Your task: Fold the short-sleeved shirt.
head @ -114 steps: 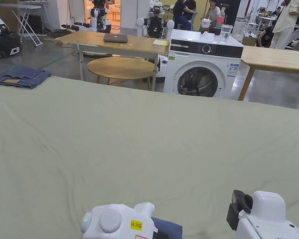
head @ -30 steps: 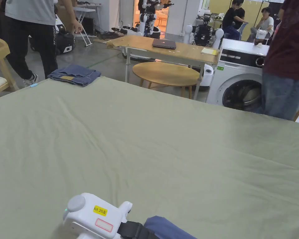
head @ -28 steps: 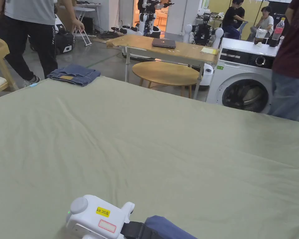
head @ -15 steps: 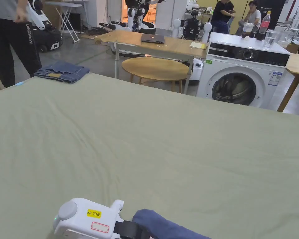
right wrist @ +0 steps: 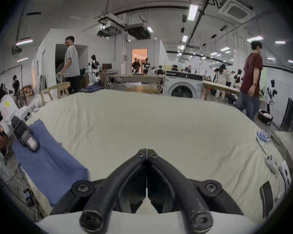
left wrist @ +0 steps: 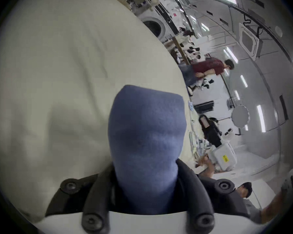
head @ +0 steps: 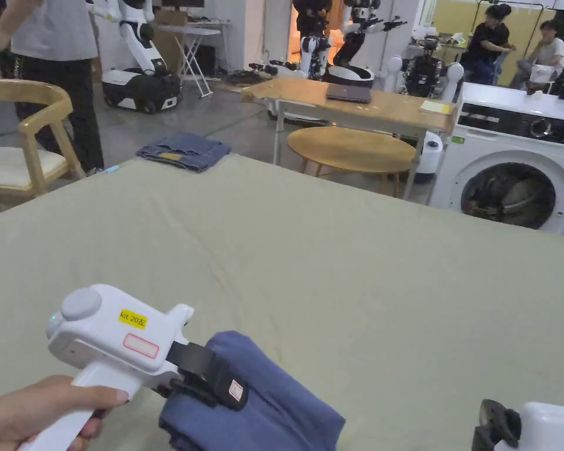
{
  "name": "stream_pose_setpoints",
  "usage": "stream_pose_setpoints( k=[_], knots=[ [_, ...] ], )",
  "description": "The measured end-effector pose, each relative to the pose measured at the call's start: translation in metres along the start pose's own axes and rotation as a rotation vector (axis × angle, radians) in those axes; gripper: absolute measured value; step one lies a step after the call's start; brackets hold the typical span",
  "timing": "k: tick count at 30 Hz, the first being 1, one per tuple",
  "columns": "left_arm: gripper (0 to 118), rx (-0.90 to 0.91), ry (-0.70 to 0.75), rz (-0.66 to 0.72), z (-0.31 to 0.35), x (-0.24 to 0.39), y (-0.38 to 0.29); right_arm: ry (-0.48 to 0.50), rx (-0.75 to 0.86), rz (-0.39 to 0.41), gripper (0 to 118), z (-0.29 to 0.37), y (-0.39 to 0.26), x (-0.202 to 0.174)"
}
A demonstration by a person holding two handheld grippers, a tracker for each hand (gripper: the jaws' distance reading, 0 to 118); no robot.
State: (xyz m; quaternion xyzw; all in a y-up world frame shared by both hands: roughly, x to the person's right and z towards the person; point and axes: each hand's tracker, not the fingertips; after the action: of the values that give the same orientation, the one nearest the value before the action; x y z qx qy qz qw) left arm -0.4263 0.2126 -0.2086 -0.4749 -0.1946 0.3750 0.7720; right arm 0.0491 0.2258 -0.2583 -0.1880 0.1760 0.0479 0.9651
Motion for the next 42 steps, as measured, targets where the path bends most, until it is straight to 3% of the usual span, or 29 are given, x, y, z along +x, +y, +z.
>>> stream_pose_setpoints(
  k=[10,17,23,24,26,29,31,37,42],
  knots=[
    [20,0.068,0.349,0.126,0.157,-0.056,0.056,-0.018,0.085,-0.008,0,-0.005,0.020,-0.003],
    [20,0.052,0.559,0.231,0.177,-0.112,0.064,-0.032,0.042,-0.009,0,-0.015,0.011,-0.001],
    [20,0.058,0.540,0.283,0.168,-0.130,0.059,-0.026,0.011,-0.012,0,-0.021,0.006,0.000],
    [24,0.059,0.538,0.284,0.169,-0.129,0.060,-0.023,0.008,-0.011,0,-0.022,0.006,0.000],
    [48,0.064,0.531,0.302,0.171,-0.125,0.060,-0.022,0.005,-0.004,0,-0.023,0.006,0.000],
    [55,0.058,0.651,0.278,0.180,-0.114,0.064,-0.013,0.001,-0.011,0,-0.025,0.006,0.001],
    [55,0.041,0.761,0.226,0.190,-0.102,0.062,-0.009,-0.001,-0.011,0,-0.026,0.005,0.001],
    [55,0.094,0.846,0.172,0.217,-0.069,0.056,0.007,-0.011,-0.013,0,-0.028,0.000,-0.001],
    [55,0.199,0.677,0.077,0.186,-0.041,0.042,0.008,-0.016,-0.038,0,-0.029,-0.003,0.004]
  ],
)
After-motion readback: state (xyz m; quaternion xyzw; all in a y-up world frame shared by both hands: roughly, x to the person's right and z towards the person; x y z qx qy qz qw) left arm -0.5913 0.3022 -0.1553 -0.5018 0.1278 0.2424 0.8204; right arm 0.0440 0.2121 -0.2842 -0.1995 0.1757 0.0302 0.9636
